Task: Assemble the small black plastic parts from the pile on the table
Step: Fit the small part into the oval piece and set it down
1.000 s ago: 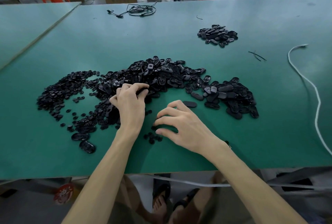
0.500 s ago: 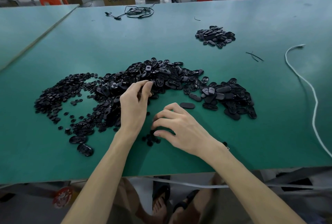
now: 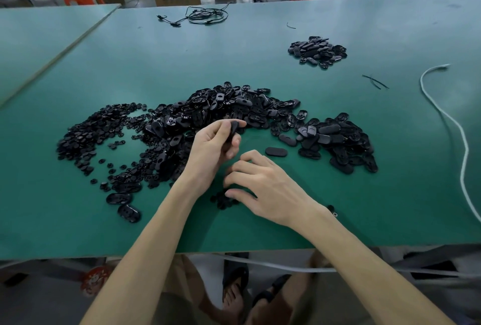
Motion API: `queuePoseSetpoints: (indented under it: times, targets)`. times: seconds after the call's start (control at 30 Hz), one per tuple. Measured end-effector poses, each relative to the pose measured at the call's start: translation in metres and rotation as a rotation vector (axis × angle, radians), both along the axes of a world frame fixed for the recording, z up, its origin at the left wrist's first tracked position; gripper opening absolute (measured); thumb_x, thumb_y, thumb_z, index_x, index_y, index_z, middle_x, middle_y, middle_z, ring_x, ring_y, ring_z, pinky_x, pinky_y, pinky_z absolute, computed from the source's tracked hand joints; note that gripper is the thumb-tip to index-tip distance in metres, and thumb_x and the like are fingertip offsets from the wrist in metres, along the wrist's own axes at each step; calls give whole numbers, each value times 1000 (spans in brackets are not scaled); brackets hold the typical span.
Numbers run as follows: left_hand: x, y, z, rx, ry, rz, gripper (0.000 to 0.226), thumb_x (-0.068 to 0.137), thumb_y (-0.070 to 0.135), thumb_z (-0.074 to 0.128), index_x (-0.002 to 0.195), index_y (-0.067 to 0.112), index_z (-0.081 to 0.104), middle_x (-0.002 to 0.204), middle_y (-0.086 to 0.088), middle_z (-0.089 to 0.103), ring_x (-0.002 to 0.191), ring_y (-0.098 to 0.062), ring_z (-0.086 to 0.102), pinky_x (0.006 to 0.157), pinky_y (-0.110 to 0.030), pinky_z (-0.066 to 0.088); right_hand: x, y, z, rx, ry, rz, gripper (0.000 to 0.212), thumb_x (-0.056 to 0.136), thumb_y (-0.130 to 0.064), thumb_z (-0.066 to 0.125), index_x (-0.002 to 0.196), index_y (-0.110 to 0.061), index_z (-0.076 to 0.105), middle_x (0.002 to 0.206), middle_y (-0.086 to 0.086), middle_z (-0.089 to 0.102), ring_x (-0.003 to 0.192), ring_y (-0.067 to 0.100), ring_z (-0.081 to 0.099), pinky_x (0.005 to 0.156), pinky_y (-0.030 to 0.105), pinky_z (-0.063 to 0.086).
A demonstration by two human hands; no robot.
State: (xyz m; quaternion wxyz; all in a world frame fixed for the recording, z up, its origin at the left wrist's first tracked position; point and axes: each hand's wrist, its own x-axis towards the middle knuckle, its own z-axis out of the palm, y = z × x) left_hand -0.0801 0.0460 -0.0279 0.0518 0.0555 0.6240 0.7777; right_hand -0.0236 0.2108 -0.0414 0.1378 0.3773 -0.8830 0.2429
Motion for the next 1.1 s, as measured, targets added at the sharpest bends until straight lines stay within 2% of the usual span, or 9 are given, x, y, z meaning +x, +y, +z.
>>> queuePoseSetpoints:
  times: [0.13, 0.33, 0.5, 0.57, 0.67, 0.8, 0.9, 1.0, 1.1]
  targets:
    - [1, 3, 1, 35, -18, -60, 30, 111, 5, 41, 131, 0, 63, 86, -3, 64, 71, -14, 55, 71, -24, 50, 0, 0, 2, -22, -23, 4, 13, 98, -24, 71, 98, -12, 69, 101, -4, 67, 107, 26, 52, 95, 44, 49]
    - [1, 4, 1, 13, 15, -96, 36, 106, -7, 42, 138, 1, 58, 111, -10, 72, 89, -17, 70, 78, -29, 52, 0, 0, 3, -78, -42, -55, 11, 97, -14, 71, 92, -7, 64, 96, 1, 66, 106, 26, 53, 97, 41, 48]
    - [1, -3, 6, 233, 51, -189, 38, 105, -4, 45, 141, 1, 55, 135, -13, 69, 121, -23, 68, 96, -28, 55, 0, 1, 7, -158, -5, -135, 12, 97, -10, 72, 89, -5, 64, 92, 1, 65, 96, 27, 55, 91, 31, 46]
    - [-1, -6, 7, 342, 20, -211, 36, 105, -1, 47, 139, 3, 57, 138, -12, 67, 125, -23, 66, 97, -29, 55, 2, 0, 7, -141, 1, -162, 13, 97, -10, 72, 88, -4, 64, 89, 1, 65, 93, 27, 56, 87, 29, 46]
    - [-1, -7, 8, 480, -41, -260, 34, 104, 0, 48, 131, 6, 68, 134, -8, 70, 119, -19, 70, 94, -29, 56, 3, -1, 8, -147, 7, -244, 16, 97, -9, 72, 87, -3, 61, 86, 4, 64, 90, 28, 56, 82, 31, 48]
    - [0, -7, 7, 696, -124, -323, 34, 101, -2, 49, 114, 7, 78, 123, -5, 73, 95, -9, 73, 77, -23, 55, 2, -2, 7, -209, -46, -330, 14, 100, -8, 67, 91, -2, 58, 89, 6, 65, 95, 29, 56, 79, 40, 52]
    - [0, -2, 4, 634, -146, -337, 33, 98, -2, 51, 122, 4, 73, 108, -3, 71, 82, -8, 65, 67, -20, 49, 1, -1, 8, -230, -44, -385, 14, 99, -6, 67, 91, -3, 57, 88, 6, 63, 94, 27, 55, 74, 39, 52]
    - [1, 6, 1, 460, -146, -319, 32, 98, -1, 49, 126, 1, 64, 96, -1, 65, 74, -7, 58, 59, -18, 42, 0, 1, 10, -245, -68, -382, 11, 94, -4, 68, 91, -4, 58, 92, 4, 61, 95, 23, 53, 80, 37, 50]
    - [0, 8, 3, 477, -199, -270, 33, 95, 1, 51, 126, 1, 62, 94, -1, 63, 72, -7, 55, 57, -18, 39, -1, 3, 10, -260, -85, -336, 10, 94, -3, 69, 93, -6, 60, 92, 1, 60, 92, 19, 52, 81, 38, 50]
